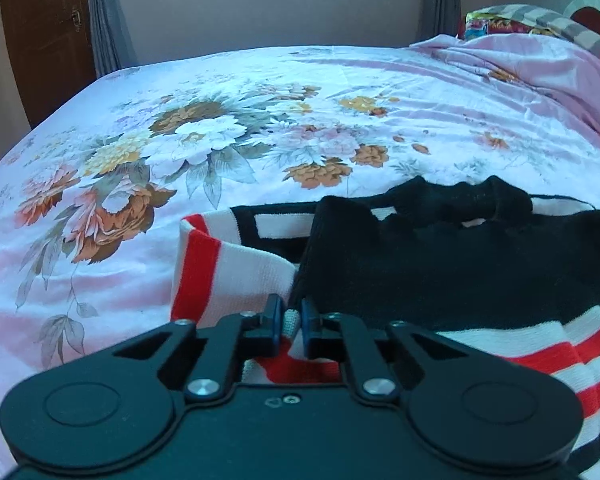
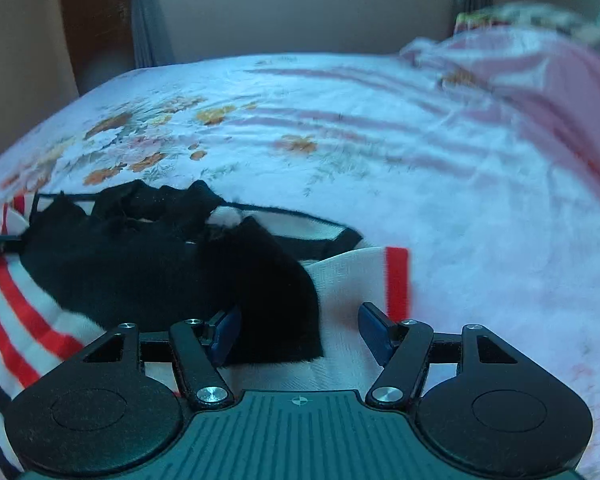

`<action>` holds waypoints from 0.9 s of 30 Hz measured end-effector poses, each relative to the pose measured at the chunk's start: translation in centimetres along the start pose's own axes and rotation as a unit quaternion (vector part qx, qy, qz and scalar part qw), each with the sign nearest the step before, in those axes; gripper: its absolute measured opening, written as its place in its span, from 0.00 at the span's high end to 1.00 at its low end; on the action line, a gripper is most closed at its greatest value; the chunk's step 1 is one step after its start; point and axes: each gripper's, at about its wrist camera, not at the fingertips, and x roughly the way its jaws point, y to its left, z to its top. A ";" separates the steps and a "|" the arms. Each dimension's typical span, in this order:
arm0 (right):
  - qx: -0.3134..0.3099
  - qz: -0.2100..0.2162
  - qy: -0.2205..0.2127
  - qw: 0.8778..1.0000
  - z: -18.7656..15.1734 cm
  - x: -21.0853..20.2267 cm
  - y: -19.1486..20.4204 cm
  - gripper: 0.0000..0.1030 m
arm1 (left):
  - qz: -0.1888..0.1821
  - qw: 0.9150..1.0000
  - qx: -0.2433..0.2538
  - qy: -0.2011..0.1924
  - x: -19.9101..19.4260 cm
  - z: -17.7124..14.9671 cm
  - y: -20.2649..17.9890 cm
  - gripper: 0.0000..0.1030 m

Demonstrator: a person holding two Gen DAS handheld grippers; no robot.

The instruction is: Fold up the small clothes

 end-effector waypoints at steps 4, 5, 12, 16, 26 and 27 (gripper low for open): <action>-0.020 -0.009 -0.009 1.000 0.7 0.4 0.8 0.93 | -0.007 1.000 0.007 -0.016 -0.9 0.0 -0.2 0.94; -0.021 -0.008 -0.014 1.000 0.8 0.2 0.8 0.94 | -0.008 1.000 0.003 -0.019 -1.1 0.0 -0.2 0.94; -0.009 -0.033 -0.112 0.993 2.0 -2.6 1.7 0.97 | -0.003 0.998 -0.038 -0.040 -1.6 0.7 0.8 0.95; -0.010 -0.053 -0.147 0.988 3.1 -2.8 2.0 0.97 | 0.005 0.995 -0.069 -0.067 -2.0 1.3 1.5 0.97; -0.002 -0.087 -0.038 0.995 2.3 0.8 2.0 0.97 | 0.058 0.998 -0.029 -0.024 -0.9 -0.1 0.7 0.79; 0.003 -0.085 -0.052 0.995 2.4 0.0 2.0 0.97 | 0.057 0.997 -0.031 -0.034 -1.6 0.0 0.6 0.79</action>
